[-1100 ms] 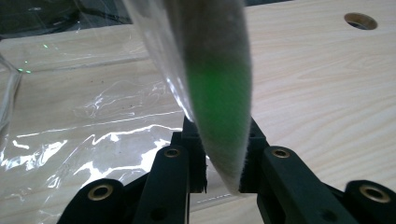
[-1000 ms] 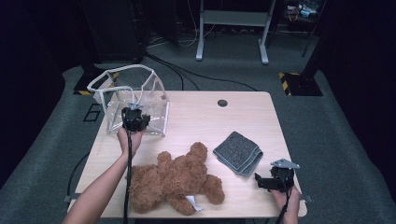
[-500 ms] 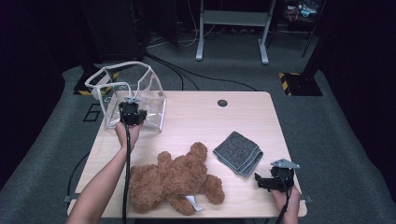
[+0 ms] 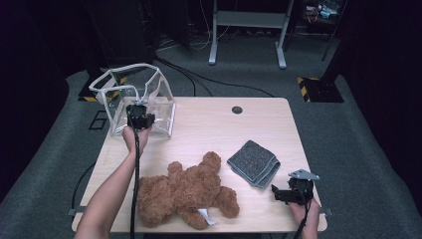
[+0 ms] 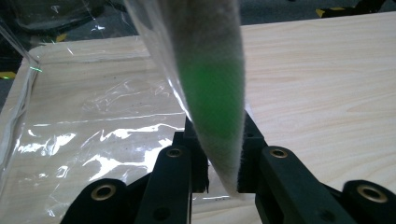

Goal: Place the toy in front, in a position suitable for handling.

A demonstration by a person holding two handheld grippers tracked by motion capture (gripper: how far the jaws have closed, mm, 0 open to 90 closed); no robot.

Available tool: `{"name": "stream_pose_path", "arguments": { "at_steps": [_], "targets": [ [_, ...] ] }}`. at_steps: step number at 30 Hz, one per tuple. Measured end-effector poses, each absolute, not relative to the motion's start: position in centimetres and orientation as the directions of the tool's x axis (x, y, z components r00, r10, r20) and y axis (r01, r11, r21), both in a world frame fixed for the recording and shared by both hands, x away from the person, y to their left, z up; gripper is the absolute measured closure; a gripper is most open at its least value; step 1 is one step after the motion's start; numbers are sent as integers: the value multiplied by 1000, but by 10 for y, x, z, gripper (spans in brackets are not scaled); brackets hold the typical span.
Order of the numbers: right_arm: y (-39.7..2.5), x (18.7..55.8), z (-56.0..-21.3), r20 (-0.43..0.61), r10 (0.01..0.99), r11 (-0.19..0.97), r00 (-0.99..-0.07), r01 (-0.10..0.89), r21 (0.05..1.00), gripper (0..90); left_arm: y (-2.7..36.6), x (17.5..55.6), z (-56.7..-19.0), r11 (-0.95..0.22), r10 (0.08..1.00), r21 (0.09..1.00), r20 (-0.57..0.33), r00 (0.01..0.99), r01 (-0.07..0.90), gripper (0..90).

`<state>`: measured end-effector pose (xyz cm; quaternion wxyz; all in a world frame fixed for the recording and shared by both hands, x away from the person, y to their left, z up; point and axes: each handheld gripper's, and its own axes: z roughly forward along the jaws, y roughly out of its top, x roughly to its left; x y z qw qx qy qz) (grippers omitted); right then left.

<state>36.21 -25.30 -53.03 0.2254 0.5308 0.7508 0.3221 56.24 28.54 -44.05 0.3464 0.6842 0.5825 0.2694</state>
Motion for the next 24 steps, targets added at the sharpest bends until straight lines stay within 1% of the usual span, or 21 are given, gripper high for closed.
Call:
{"name": "stream_pose_path", "arguments": {
  "at_steps": [3, 8, 11, 14, 20, 24],
  "targets": [
    [-253, 362, -530, 4, 942, 228, -334, 652, 723, 21, 286, 567, -441, -82, 983, 778, -38, 178, 623, 798],
    [-253, 362, -530, 4, 943, 228, -334, 652, 723, 21, 285, 572, -442, -118, 983, 769, 3, 181, 628, 794],
    [-253, 362, -530, 4, 943, 228, -334, 652, 723, 21, 285, 574, -444, -123, 984, 772, 12, 179, 623, 794],
    [-253, 362, -530, 4, 942, 228, -334, 652, 723, 21, 287, 577, -443, -104, 985, 770, -9, 173, 629, 794],
    [-253, 362, -530, 3, 943, 229, -334, 652, 722, 21, 289, 579, -442, -100, 984, 766, -16, 175, 635, 787],
    [-253, 362, -530, 3, 943, 229, -334, 652, 723, 21, 290, 573, -441, -99, 980, 782, -31, 198, 616, 753]
  ]
}}
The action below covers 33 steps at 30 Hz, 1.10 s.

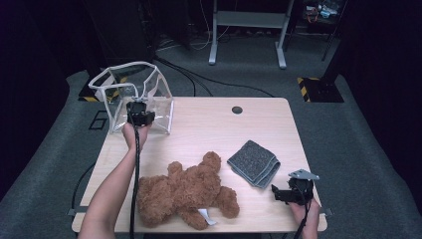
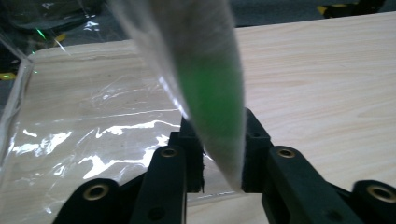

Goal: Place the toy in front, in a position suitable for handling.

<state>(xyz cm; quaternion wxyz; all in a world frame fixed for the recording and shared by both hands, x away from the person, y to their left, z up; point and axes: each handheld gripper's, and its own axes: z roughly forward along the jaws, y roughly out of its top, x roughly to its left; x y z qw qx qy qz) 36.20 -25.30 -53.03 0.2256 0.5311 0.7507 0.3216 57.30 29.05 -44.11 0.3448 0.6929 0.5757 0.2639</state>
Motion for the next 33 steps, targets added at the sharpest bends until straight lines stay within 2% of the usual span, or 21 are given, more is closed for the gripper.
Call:
{"name": "stream_pose_path", "arguments": {
  "at_steps": [1, 2, 3, 6, 7, 9, 10, 14, 19, 27, 33],
  "targets": [
    [-253, 362, -530, 4, 943, 228, -334, 652, 723, 21, 291, 571, -441, -91, 980, 781, -41, 197, 617, 694],
    [-253, 362, -530, 4, 943, 228, -334, 652, 723, 21, 293, 569, -441, -86, 978, 783, -52, 202, 616, 694],
    [-253, 362, -530, 3, 942, 229, -334, 652, 723, 21, 295, 567, -440, -80, 975, 779, -69, 211, 622, 617],
    [-253, 362, -530, 4, 943, 228, -334, 652, 723, 21, 301, 559, -436, -86, 968, 782, -81, 238, 617, 604],
    [-253, 362, -530, 4, 943, 228, -334, 652, 723, 21, 303, 556, -436, -88, 965, 780, -88, 247, 619, 576],
    [-253, 362, -530, 4, 942, 228, -334, 652, 723, 21, 307, 548, -434, -105, 958, 780, -87, 273, 617, 455],
    [-253, 362, -530, 4, 942, 228, -334, 652, 723, 21, 308, 546, -434, -116, 957, 780, -78, 280, 615, 455],
    [-253, 362, -530, 4, 942, 228, -334, 652, 723, 21, 316, 530, -433, -128, 942, 794, -90, 324, 594, 354],
    [-253, 362, -530, 4, 942, 229, -334, 652, 723, 21, 331, 513, -438, -111, 928, 791, -134, 347, 602, 280],
    [-253, 362, -530, 4, 942, 228, -334, 652, 723, 21, 345, 484, -447, -171, 924, 794, -77, 376, 583, 207],
    [-254, 362, -530, -4, 939, 241, -343, 651, 720, 21, 349, 460, -473, -214, 904, 754, -88, 419, 621, 144]
  ]
}}
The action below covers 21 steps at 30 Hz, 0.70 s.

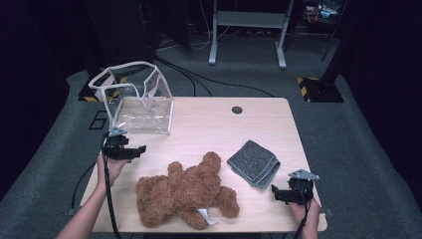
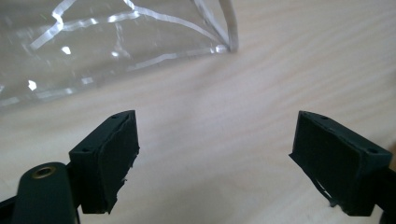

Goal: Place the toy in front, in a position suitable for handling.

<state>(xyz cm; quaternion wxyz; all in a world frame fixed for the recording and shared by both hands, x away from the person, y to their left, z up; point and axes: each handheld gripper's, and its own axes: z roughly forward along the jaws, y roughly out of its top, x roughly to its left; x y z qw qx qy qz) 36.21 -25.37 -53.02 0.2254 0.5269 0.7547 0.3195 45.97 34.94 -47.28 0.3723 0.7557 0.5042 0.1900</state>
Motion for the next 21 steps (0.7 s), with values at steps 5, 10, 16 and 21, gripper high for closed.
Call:
{"name": "stream_pose_path", "arguments": {
  "at_steps": [5, 10, 16, 21],
  "targets": [
    [-254, 362, -530, -4, 939, 241, -343, 651, 720, 21, 353, 444, -494, -235, 905, 727, -78, 418, 646, 83],
    [-253, 362, -530, -3, 940, 239, -342, 652, 720, 21, 354, 438, -508, -246, 906, 714, -71, 417, 656, 54],
    [-253, 362, -530, -5, 940, 240, -340, 652, 719, 19, 347, 437, -524, -280, 895, 688, -66, 442, 669, 18],
    [-253, 362, -530, -5, 941, 240, -339, 653, 718, 18, 343, 437, -527, -282, 895, 703, -52, 443, 653, 16]
  ]
}}
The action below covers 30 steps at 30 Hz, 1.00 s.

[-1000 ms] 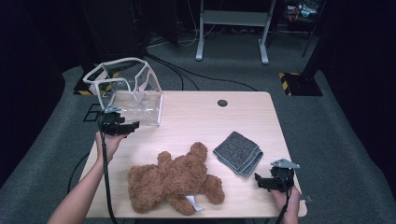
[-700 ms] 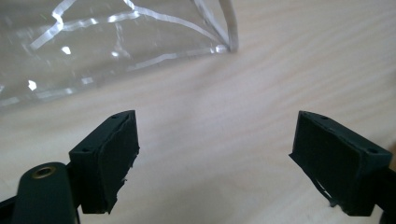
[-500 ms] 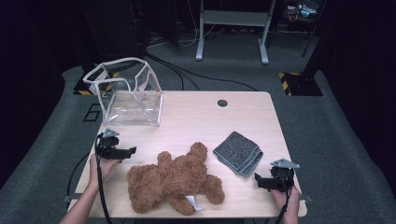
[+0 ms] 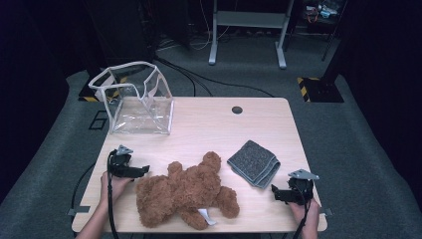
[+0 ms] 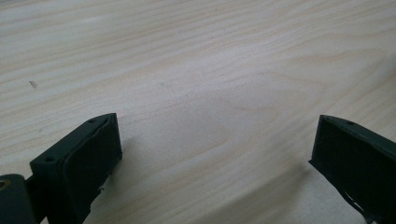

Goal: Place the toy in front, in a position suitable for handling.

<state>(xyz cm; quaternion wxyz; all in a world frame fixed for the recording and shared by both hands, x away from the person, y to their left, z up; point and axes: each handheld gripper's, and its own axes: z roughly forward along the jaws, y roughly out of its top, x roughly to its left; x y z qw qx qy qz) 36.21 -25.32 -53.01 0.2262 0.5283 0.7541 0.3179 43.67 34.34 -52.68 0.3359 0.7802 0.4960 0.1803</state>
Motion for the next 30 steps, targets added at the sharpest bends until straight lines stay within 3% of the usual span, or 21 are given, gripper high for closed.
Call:
{"name": "stream_pose_path", "arguments": {
  "at_steps": [3, 7, 12, 22, 30],
  "targets": [
    [-253, 362, -530, -5, 941, 239, -339, 654, 718, 18, 340, 432, -531, -307, 899, 718, 4, 437, 625, 17],
    [-253, 363, -530, 0, 938, 242, -348, 653, 717, 5, 338, 432, -532, -297, 903, 724, 2, 429, 623, 12],
    [-257, 364, -525, 117, 927, 173, -357, 682, 710, 0, 337, 432, -532, -296, 904, 723, 0, 429, 624, 12],
    [-225, 380, -483, 46, 901, 261, -430, 625, 736, 0, 337, 432, -532, -292, 905, 730, 2, 426, 618, 25],
    [-187, 416, -479, 21, 875, 334, -483, 637, 695, 0, 337, 432, -532, -287, 906, 732, -1, 422, 617, 37]
  ]
}}
